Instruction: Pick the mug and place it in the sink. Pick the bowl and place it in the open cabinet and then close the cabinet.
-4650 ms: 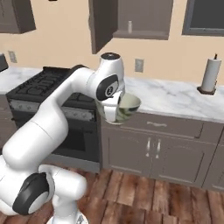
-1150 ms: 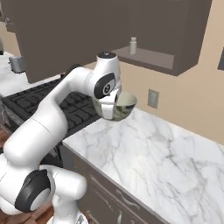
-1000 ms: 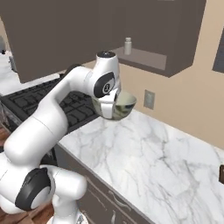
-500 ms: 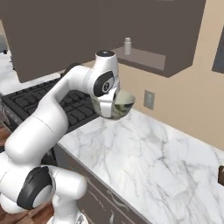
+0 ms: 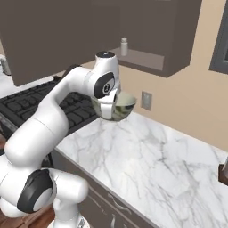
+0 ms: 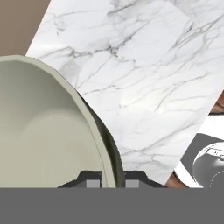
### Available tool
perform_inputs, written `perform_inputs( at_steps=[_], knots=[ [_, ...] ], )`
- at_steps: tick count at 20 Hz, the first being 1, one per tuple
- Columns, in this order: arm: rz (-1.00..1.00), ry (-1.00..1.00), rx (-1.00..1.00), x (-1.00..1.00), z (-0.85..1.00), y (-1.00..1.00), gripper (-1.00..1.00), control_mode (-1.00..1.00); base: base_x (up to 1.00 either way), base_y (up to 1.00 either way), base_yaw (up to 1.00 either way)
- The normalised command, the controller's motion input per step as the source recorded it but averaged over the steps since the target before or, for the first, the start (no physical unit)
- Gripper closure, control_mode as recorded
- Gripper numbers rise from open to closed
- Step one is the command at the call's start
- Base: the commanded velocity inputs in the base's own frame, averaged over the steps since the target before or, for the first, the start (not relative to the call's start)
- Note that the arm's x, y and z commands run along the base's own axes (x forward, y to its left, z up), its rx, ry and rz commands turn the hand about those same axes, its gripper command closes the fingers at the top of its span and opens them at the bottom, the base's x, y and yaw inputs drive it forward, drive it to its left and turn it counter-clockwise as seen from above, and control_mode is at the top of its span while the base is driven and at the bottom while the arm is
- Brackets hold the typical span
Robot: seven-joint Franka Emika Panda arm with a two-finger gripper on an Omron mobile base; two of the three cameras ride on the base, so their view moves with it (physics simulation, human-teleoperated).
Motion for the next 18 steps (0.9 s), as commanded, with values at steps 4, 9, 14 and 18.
perform_inputs(
  at_steps=[4, 9, 14, 18],
  knots=[
    [0.0, 0.0, 0.0, 0.0, 0.0, 0.0, 1.0, 1.0, 0.27, -0.21, -0.19],
    [0.0, -0.03, 0.0, 0.01, 0.0, -0.03, 1.0, -1.0, 0.14, -0.16, -0.08],
    [0.0, -0.17, 0.0, -0.01, 0.2, -0.04, 1.0, -1.0, 0.0, 0.0, 0.0],
    [0.0, -0.24, -0.02, 0.0, 0.49, 0.0, 1.0, -1.0, 0.0, 0.0, 0.0]
  ],
)
